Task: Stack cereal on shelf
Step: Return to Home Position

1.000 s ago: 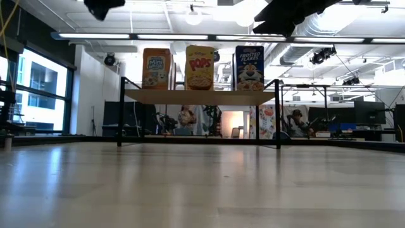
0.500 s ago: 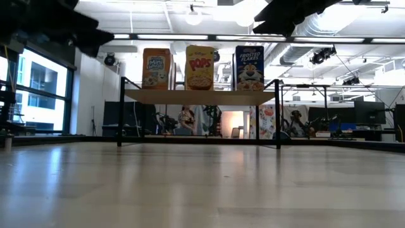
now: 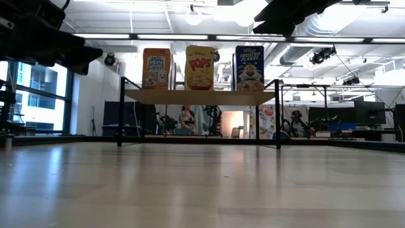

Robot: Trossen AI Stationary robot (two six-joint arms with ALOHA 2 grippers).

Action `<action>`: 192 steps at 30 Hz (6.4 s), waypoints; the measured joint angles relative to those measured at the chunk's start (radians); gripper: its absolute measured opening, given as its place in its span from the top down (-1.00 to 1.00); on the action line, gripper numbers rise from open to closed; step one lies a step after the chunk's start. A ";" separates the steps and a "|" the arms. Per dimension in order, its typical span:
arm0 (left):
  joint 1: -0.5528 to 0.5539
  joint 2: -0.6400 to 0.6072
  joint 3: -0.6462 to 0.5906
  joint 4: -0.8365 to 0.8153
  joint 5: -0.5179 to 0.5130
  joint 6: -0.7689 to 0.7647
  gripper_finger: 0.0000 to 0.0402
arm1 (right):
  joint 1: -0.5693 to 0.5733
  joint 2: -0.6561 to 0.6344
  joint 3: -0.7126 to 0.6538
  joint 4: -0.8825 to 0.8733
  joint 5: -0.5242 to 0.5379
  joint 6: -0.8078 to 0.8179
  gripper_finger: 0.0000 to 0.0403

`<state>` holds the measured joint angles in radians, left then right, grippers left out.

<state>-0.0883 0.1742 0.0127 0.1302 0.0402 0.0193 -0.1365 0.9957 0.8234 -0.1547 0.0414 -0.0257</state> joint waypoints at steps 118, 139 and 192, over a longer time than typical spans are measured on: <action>0.009 -0.144 0.000 -0.123 -0.055 0.063 -0.04 | 0.046 -0.995 -0.814 0.295 -0.042 0.227 -0.28; 0.009 -0.144 0.000 -0.123 -0.055 0.063 -0.04 | 0.046 -0.976 -0.812 0.162 -0.046 0.227 -0.28; 0.009 -0.144 0.000 -0.123 -0.055 0.063 -0.04 | 0.046 -0.976 -0.812 0.159 -0.046 0.227 -0.28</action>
<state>-0.0792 0.0299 0.0128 0.0074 -0.0143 0.0818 -0.0906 0.0193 0.0116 0.0048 -0.0044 0.2012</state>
